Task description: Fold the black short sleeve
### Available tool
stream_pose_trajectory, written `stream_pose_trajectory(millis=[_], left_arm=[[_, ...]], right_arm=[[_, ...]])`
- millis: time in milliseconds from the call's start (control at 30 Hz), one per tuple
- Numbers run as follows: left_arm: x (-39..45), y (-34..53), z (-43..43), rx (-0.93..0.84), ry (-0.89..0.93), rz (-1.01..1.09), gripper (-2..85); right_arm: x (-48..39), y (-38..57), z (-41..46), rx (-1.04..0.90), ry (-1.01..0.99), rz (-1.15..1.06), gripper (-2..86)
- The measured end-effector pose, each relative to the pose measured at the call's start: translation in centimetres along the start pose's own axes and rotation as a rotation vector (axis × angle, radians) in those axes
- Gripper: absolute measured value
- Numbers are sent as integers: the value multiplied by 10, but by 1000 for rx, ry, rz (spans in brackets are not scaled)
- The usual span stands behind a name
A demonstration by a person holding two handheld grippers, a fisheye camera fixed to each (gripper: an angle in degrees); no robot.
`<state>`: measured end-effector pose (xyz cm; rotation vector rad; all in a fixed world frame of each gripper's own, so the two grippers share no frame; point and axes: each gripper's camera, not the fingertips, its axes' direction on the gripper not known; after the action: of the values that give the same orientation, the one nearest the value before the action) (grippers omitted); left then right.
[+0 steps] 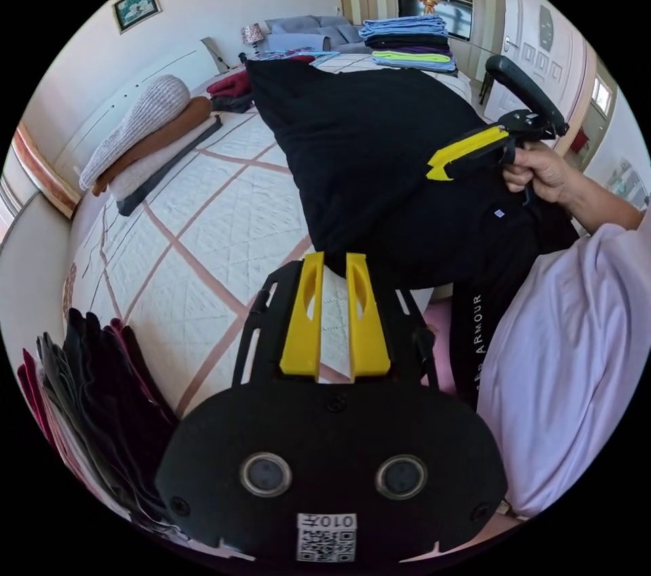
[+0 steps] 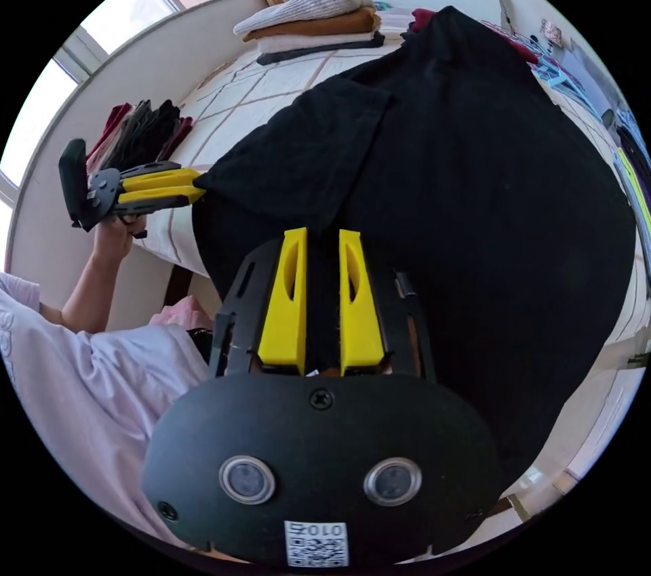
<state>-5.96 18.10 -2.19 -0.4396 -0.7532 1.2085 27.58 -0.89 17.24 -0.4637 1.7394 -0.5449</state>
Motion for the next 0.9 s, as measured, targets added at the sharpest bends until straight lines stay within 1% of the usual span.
stream_pose_trajectory(millis=[67, 133, 200, 267, 333, 467, 567, 667, 733, 800, 867, 900], left_arm=[[1, 0, -3, -9, 2, 7, 31], [0, 2, -8, -12, 7, 10, 20], [-2, 3, -6, -13, 30, -12, 15], [-5, 4, -2, -29, 42, -29, 13], [-10, 5, -2, -24, 68, -69, 13], [-15, 7, -3, -26, 101, -85, 18], [-14, 7, -15, -44, 72, -68, 25], [-11, 4, -42, 20, 13, -59, 26], [-4, -6, -55, 107, -18, -14, 20], [3, -17, -49, 145, -34, 35, 13], [6, -29, -22, 86, -20, 69, 7], [4, -35, 6, -12, 15, 73, 3]], right_arm=[[4, 2, -14, 28, -33, -28, 36], [10, 5, -19, 27, 16, -44, 33], [20, 8, -16, 22, -1, -44, 31], [34, 9, -2, -26, -40, -27, 30], [39, 12, 9, -38, -22, -38, 30], [57, 22, 11, -4, -50, -22, 33], [73, 33, -2, 21, -94, 5, 39], [84, 51, -23, 141, -83, 35, 43], [88, 57, -27, 208, -99, 35, 44], [90, 57, -21, 229, -126, 12, 44], [99, 51, 2, 151, -112, -10, 47], [103, 50, 9, 124, -107, -5, 49]])
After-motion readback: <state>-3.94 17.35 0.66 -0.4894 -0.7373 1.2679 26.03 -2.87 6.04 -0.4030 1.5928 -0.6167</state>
